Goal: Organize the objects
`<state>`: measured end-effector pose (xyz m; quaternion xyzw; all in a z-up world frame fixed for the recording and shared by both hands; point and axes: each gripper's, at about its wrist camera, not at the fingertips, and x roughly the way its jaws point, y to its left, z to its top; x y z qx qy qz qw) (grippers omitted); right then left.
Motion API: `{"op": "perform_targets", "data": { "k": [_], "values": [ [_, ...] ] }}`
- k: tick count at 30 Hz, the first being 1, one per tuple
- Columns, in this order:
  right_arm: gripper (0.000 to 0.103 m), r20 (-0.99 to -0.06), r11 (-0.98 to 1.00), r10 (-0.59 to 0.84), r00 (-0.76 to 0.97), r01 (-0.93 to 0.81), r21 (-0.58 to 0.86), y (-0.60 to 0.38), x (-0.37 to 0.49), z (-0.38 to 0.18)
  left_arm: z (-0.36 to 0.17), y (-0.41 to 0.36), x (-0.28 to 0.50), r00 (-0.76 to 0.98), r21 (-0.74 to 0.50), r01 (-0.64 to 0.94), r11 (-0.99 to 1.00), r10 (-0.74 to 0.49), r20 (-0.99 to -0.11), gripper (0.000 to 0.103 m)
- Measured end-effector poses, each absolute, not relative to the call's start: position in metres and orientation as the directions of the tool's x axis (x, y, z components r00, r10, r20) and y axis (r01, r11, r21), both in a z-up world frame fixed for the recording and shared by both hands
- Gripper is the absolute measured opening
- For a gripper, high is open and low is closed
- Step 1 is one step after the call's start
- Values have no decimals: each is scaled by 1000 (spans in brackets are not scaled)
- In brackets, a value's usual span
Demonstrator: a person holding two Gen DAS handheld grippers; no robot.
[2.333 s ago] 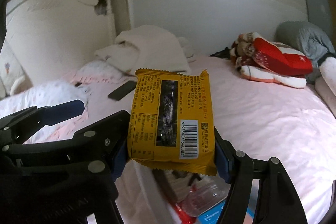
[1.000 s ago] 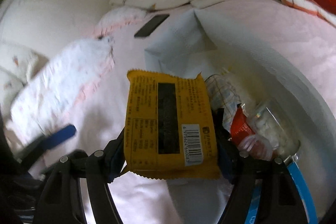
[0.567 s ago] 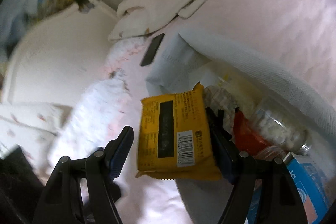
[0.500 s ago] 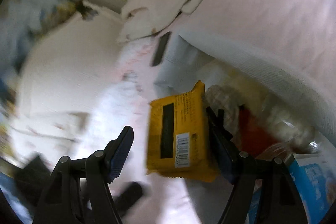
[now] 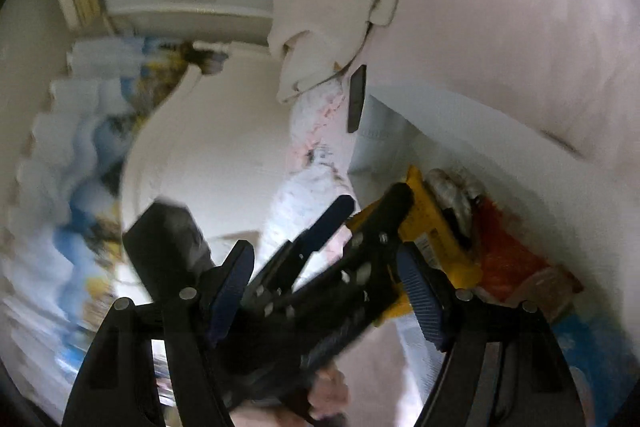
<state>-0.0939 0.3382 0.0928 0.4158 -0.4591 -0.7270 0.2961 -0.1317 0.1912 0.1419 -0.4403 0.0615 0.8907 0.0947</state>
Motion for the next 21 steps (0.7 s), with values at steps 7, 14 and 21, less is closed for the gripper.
{"op": "perform_targets", "data": {
  "k": [7, 14, 21],
  "values": [
    [61, -586, -764, -580, -566, 130, 632, 338, -76, 135, 161, 184, -104, -609, -18, -302, -953, 207, -766, 65],
    [33, -669, -857, -495, -555, 182, 482, 330, -73, 144, 176, 185, -90, -621, 16, -331, -944, 205, -756, 52],
    [32, -764, -843, -531, -367, 321, 432, 276, -86, 126, 191, 147, -86, -685, 40, -238, -971, 138, -715, 46]
  ]
}}
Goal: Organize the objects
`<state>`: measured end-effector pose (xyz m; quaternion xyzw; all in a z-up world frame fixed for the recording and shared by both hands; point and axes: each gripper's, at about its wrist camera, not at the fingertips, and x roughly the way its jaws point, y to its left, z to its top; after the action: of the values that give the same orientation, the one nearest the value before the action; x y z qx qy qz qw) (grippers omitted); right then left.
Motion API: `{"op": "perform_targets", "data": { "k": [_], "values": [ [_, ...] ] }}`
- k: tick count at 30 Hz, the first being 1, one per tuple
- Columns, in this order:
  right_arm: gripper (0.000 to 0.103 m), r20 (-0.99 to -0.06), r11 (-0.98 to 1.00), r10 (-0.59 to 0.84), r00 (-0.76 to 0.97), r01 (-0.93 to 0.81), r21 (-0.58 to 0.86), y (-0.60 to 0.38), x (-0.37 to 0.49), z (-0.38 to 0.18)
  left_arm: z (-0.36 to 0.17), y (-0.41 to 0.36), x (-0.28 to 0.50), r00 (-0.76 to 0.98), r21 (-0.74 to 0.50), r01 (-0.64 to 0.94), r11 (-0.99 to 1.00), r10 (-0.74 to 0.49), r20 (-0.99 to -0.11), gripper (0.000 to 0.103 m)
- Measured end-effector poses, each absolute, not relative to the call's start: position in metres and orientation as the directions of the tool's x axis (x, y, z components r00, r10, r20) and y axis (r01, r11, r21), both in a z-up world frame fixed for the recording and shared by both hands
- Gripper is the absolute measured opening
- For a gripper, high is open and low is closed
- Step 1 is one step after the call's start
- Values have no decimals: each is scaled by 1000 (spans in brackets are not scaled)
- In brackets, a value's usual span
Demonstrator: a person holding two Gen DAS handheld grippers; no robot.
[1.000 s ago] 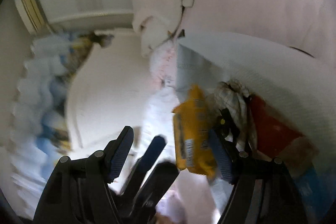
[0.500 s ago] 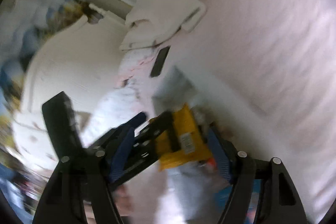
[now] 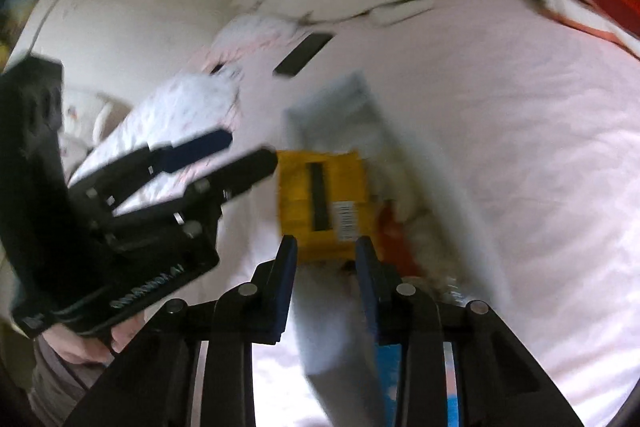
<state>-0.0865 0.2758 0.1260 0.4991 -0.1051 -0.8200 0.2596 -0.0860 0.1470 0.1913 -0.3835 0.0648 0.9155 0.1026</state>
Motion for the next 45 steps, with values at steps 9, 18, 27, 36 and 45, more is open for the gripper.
{"op": "perform_targets", "data": {
  "k": [9, 18, 27, 36, 45],
  "values": [
    [8, -796, -910, -390, -464, 59, 411, 288, -128, 92, 184, 123, -92, -654, -44, -214, -976, 177, -736, 46],
    [28, -876, -940, -330, -351, 210, 269, 286, -99, 111, 177, 140, -93, -613, -50, -255, -966, 201, -764, 46],
    [25, -816, -958, -227, -532, 274, 88, 252, -119, 92, 174, 139, -99, -593, -97, -220, -971, 212, -776, 47],
    [26, -926, -953, -267, -267, 213, 214, 279, -87, 95, 186, 128, -87, -617, -81, -214, -973, 199, -762, 47],
    [36, -966, -944, -61, -252, 328, -26, 257, -84, 61, 189, 129, -78, -625, -79, -218, -973, 201, -755, 47]
  ]
}}
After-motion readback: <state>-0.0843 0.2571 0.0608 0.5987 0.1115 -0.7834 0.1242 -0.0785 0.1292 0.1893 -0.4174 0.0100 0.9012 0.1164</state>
